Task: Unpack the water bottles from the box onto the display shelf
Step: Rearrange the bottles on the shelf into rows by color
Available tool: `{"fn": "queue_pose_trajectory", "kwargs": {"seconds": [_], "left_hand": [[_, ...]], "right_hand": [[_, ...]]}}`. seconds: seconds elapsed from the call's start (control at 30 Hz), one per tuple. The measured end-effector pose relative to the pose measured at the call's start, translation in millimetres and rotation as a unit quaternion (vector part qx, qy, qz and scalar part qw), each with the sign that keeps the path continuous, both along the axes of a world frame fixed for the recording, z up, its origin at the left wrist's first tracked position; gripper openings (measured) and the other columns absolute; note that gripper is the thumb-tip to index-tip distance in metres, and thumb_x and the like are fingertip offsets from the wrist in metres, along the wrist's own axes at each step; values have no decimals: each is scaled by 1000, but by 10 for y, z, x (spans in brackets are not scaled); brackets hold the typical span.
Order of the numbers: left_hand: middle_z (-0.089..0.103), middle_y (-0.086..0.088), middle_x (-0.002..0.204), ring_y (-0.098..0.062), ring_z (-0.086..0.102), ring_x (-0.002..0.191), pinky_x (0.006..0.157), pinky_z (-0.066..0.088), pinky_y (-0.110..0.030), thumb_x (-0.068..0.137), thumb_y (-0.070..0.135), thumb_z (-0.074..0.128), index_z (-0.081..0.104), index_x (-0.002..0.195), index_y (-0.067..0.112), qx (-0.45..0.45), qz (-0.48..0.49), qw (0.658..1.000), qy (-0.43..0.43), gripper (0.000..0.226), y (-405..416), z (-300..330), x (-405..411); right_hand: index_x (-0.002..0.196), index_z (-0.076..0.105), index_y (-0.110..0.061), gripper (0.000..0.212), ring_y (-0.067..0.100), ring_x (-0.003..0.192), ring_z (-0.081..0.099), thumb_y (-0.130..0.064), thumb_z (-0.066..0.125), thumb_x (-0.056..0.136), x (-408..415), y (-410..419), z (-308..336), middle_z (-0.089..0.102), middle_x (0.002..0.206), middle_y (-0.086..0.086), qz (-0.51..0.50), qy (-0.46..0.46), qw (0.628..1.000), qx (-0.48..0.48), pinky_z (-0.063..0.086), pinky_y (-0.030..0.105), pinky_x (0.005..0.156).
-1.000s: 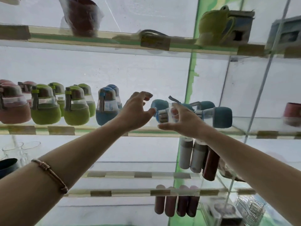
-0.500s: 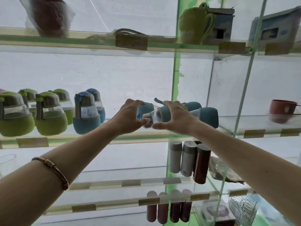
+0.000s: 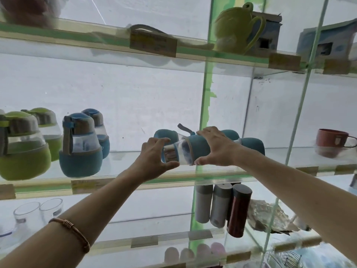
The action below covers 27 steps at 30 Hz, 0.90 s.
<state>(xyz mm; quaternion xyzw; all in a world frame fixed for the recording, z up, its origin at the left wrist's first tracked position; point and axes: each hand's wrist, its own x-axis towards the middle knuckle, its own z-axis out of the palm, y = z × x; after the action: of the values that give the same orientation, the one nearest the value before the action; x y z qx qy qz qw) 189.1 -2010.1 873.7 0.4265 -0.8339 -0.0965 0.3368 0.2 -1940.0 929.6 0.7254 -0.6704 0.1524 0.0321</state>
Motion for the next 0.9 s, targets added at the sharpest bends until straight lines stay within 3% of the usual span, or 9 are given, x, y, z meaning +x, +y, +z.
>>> {"fn": "queue_pose_trajectory", "kwargs": {"seconds": [0.2, 0.37, 0.53, 0.67, 0.73, 0.8, 0.9], "left_hand": [[40, -5, 138, -17, 38, 121, 94, 32, -23, 73, 40, 78, 33, 141, 22, 47, -5, 998, 35, 83, -239, -86, 30], [48, 5, 125, -10, 44, 107, 86, 34, -20, 74, 37, 78, 36, 131, 26, 43, -37, 996, 67, 72, -294, -124, 18], [48, 9, 112, -13, 50, 100, 75, 36, -19, 74, 34, 79, 34, 112, 32, 6, -41, 997, 67, 59, -286, -147, -12], [50, 5, 111, -17, 53, 97, 79, 45, -23, 73, 34, 79, 33, 111, 28, 10, -38, 997, 70, 60, -278, -162, -12], [49, 4, 109, -15, 50, 90, 69, 41, -16, 73, 34, 79, 31, 110, 27, 3, -31, 997, 66, 61, -266, -160, -16], [47, 4, 107, -16, 50, 89, 68, 39, -18, 73, 33, 79, 30, 108, 26, -12, -32, 997, 68, 61, -261, -162, -22], [50, 4, 108, -17, 53, 91, 76, 45, -25, 72, 30, 81, 33, 109, 25, -28, -52, 994, 89, 61, -241, -147, -4]], "right_hand": [[147, 23, -16, 95, 20, 133, 32, -37, 79, 74, -39, -292, -76, 32, 147, 2, 14, 45, 999, 7, 31, 37, 110], [142, 31, -16, 99, 23, 121, 39, -58, 77, 65, -73, -482, -77, 38, 131, 4, -32, 189, 981, -36, 39, 43, 103], [135, 35, -17, 98, 21, 117, 35, -65, 75, 60, -104, -501, -60, 33, 124, 4, -26, 222, 974, -36, 43, 40, 97], [132, 29, -19, 98, 20, 113, 37, -54, 83, 58, -138, -544, -83, 35, 122, 4, -4, 159, 987, -14, 42, 39, 96], [125, 29, -20, 91, 18, 104, 40, -44, 87, 58, -173, -539, -150, 43, 119, 3, 19, 83, 996, -14, 41, 34, 89], [118, 30, -21, 87, 17, 98, 42, -41, 88, 57, -221, -516, -231, 49, 116, 1, 31, 48, 997, -43, 39, 32, 85], [127, 32, -22, 92, 17, 107, 42, -40, 87, 56, -233, -450, -315, 47, 125, -1, 35, 6, 996, -87, 41, 34, 91]]}}
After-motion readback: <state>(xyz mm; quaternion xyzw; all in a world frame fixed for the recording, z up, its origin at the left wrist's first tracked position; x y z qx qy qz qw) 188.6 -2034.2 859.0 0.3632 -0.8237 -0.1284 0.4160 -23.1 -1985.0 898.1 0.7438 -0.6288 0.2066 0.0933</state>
